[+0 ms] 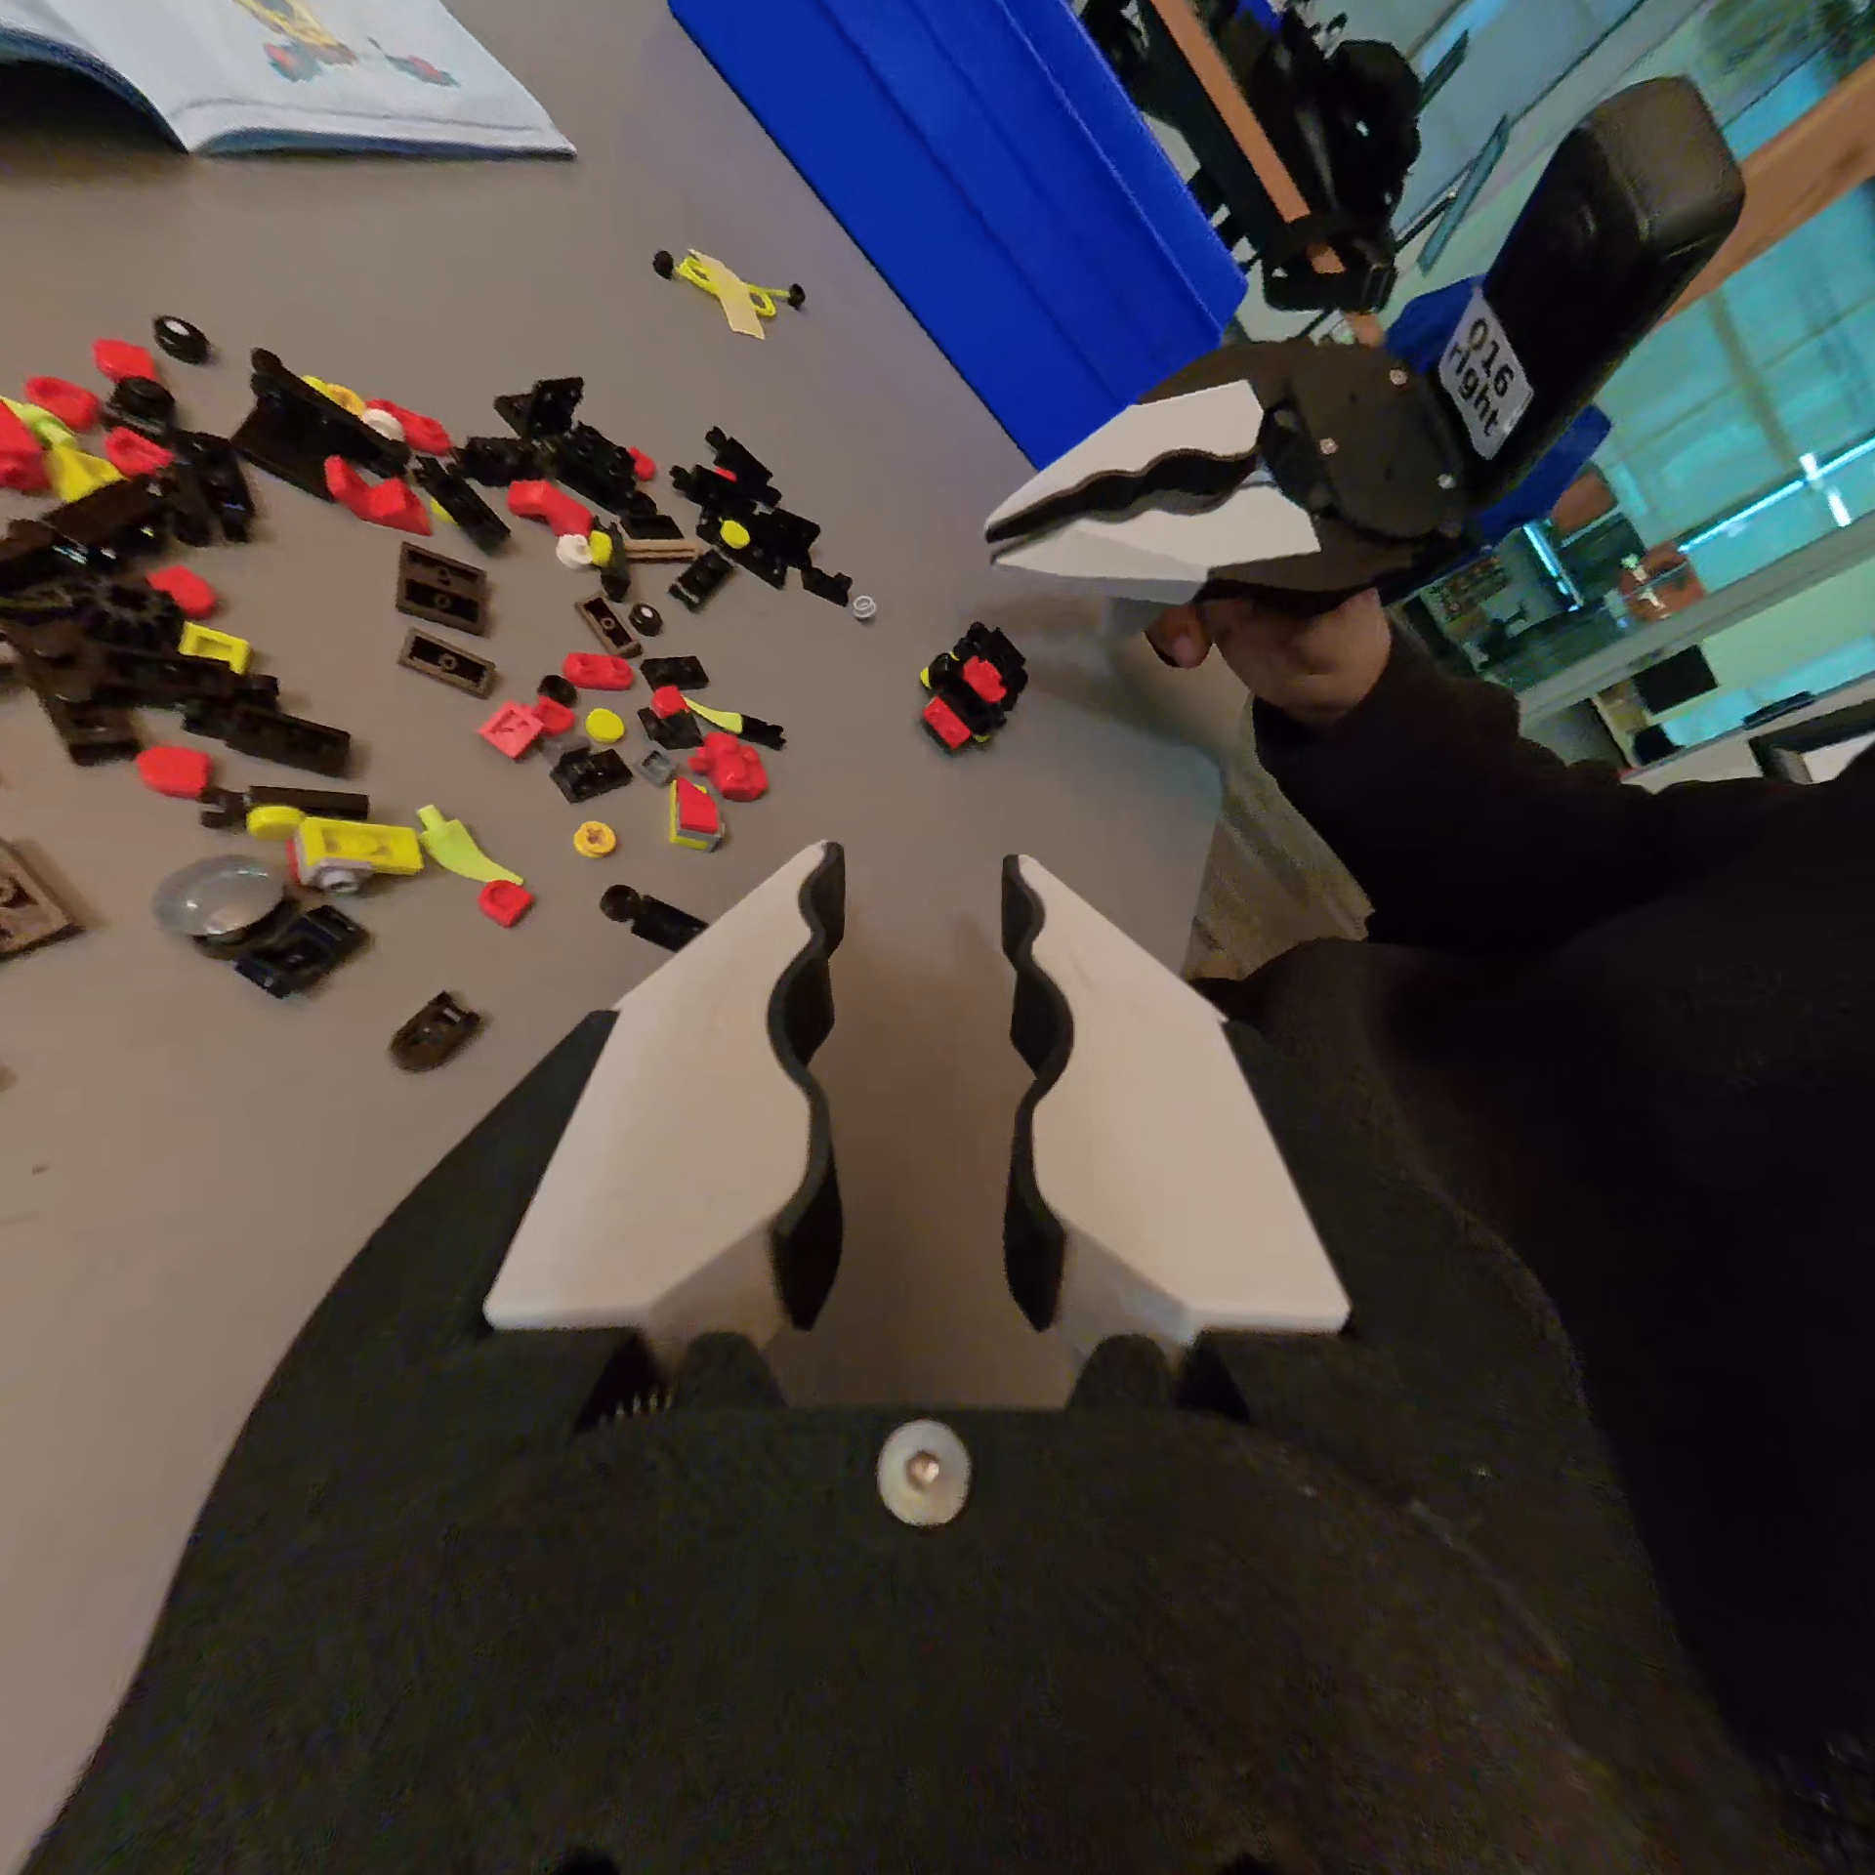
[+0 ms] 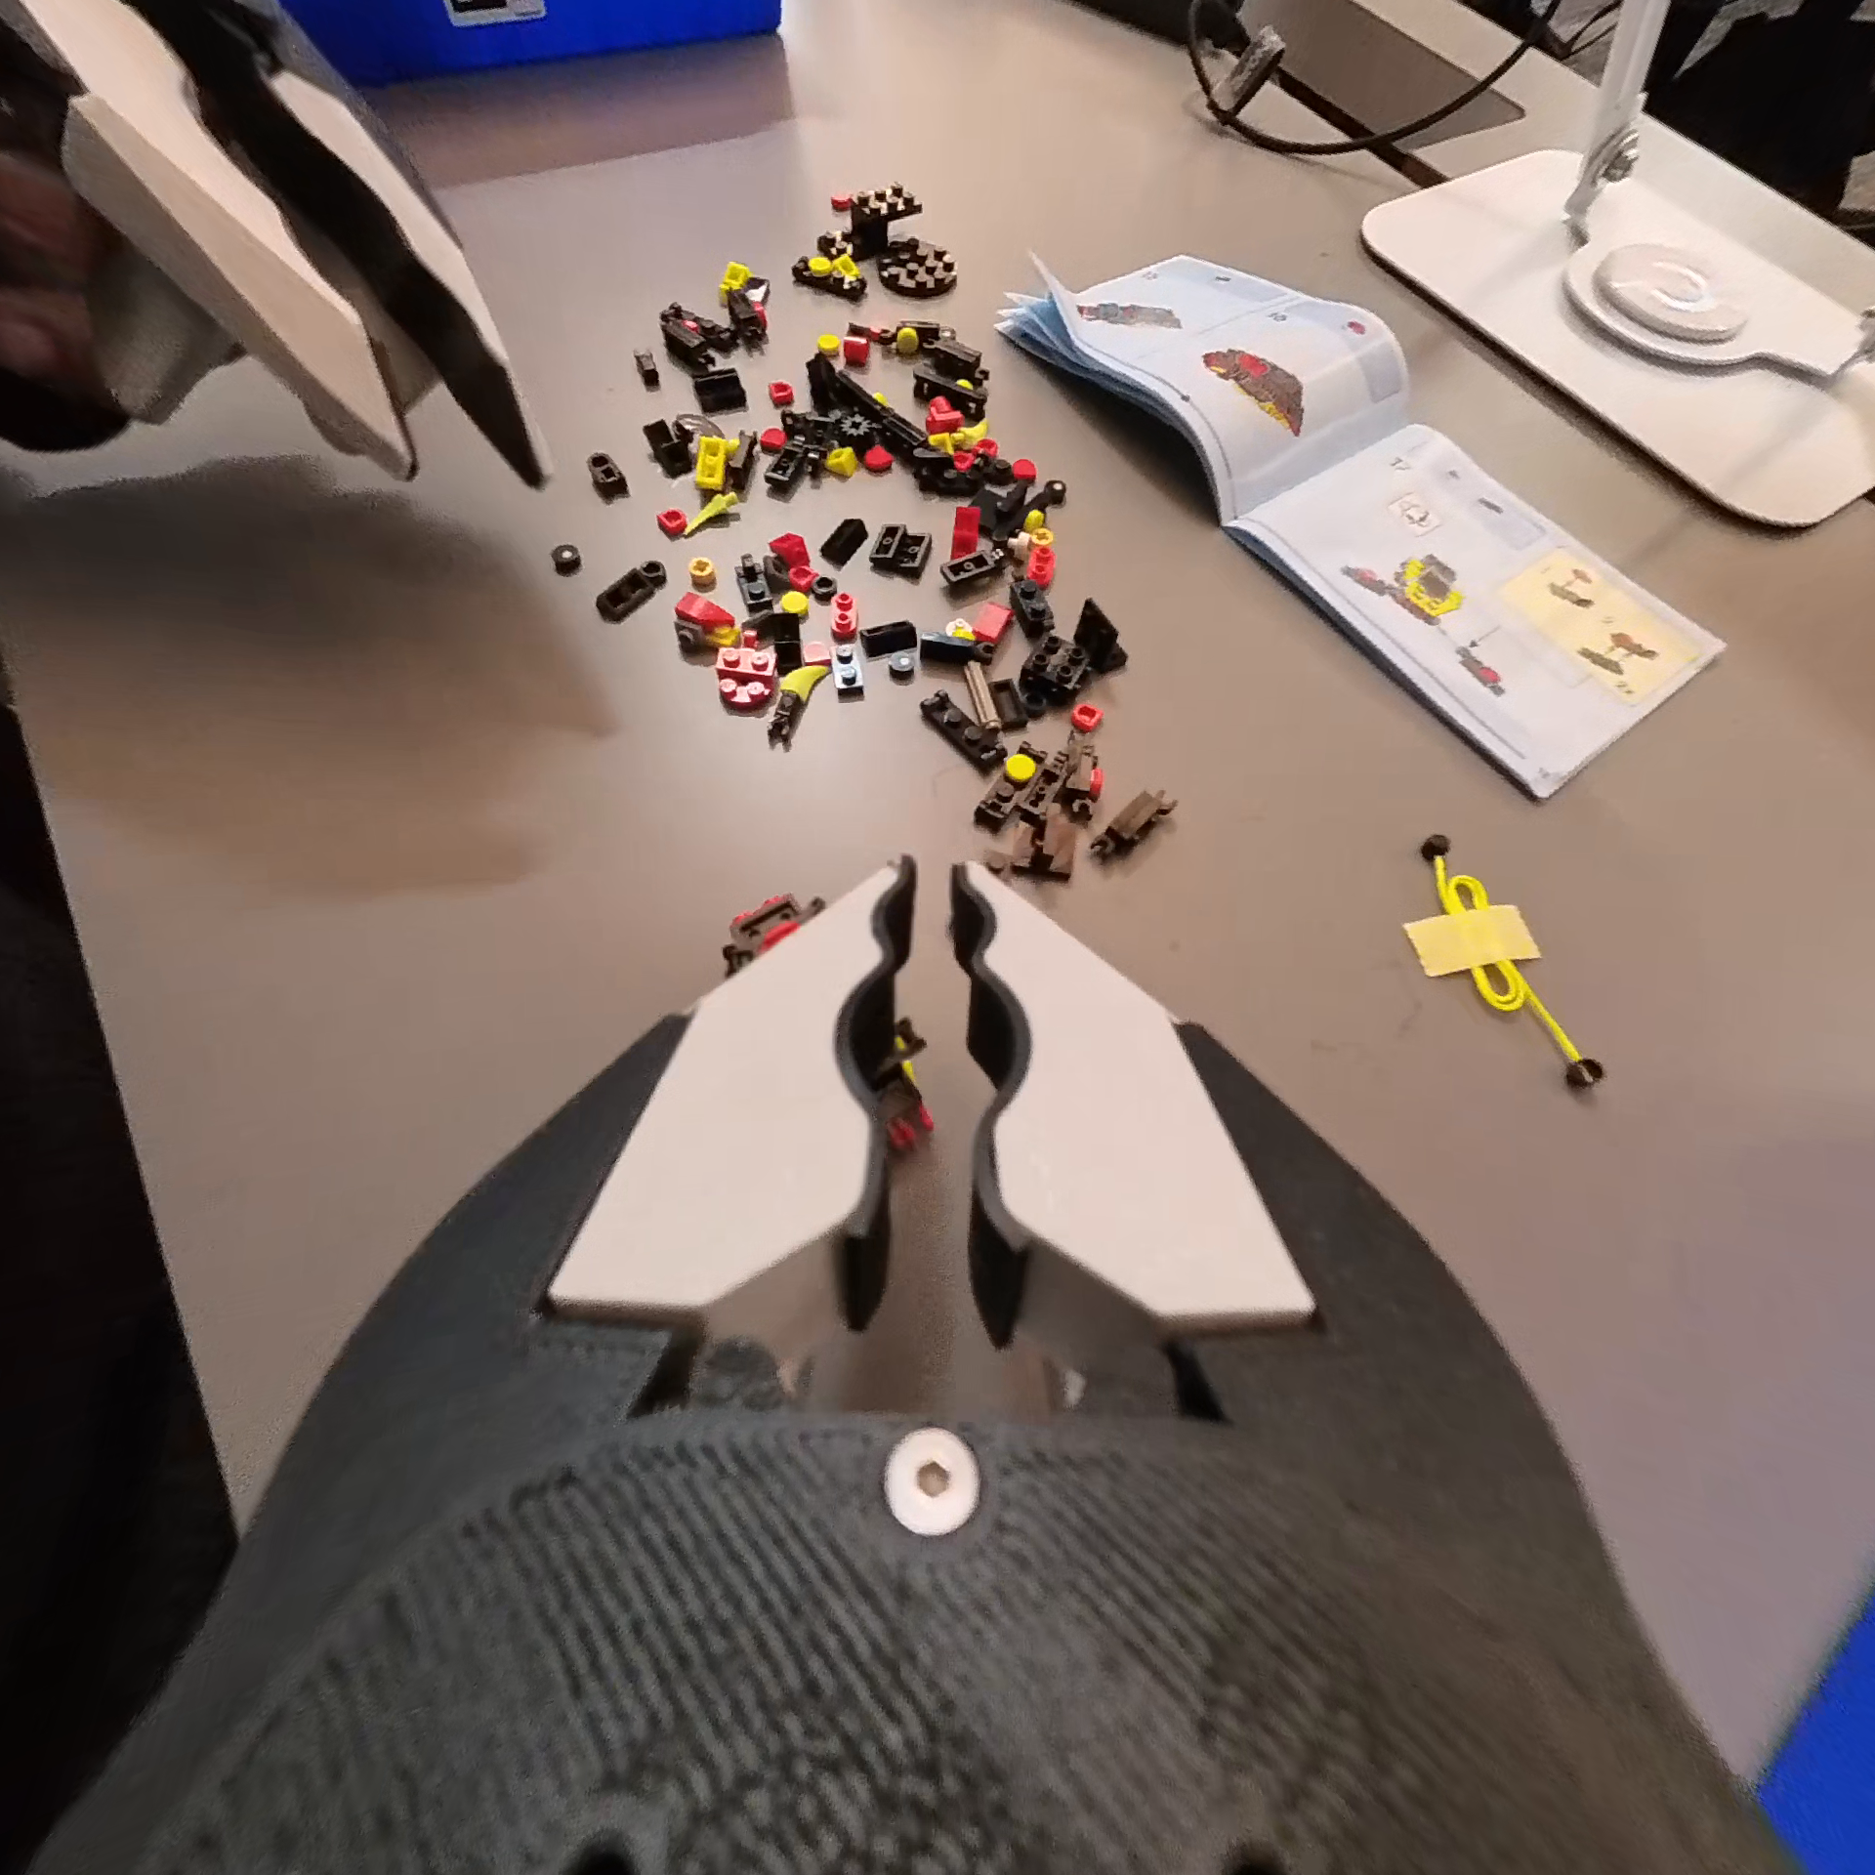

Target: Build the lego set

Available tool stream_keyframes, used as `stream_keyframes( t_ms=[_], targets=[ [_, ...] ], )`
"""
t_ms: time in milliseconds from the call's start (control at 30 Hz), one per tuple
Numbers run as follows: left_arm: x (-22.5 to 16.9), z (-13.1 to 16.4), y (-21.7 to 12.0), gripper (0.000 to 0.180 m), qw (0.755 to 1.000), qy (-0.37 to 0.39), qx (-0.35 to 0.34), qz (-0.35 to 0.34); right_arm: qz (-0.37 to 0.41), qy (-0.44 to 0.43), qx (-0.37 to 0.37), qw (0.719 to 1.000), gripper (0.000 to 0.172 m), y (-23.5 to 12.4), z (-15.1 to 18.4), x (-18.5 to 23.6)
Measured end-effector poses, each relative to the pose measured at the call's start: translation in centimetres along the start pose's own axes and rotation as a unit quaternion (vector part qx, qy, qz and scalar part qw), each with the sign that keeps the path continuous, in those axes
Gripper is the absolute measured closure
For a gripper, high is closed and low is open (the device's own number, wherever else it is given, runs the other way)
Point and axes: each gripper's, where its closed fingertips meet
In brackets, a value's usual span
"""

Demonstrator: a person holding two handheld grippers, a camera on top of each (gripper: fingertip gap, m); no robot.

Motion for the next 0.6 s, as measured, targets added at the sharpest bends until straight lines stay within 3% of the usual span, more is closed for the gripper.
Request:
stream_keyframes(
  t_ms=[600],
  targets=[
    [0.8,-1.0,1.1,0.143,0.999,0.026,-0.026,-0.015,0.01,0.038,0.0,0.999,0.167,0.8,0.4,-1.9]
  ],
)
Point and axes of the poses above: each gripper's, where its closed fingertips meet, y out along the fingers, z out of its underside, x = y × z across the jaws, and after that the axes turned 6 degrees about -z, right-handed
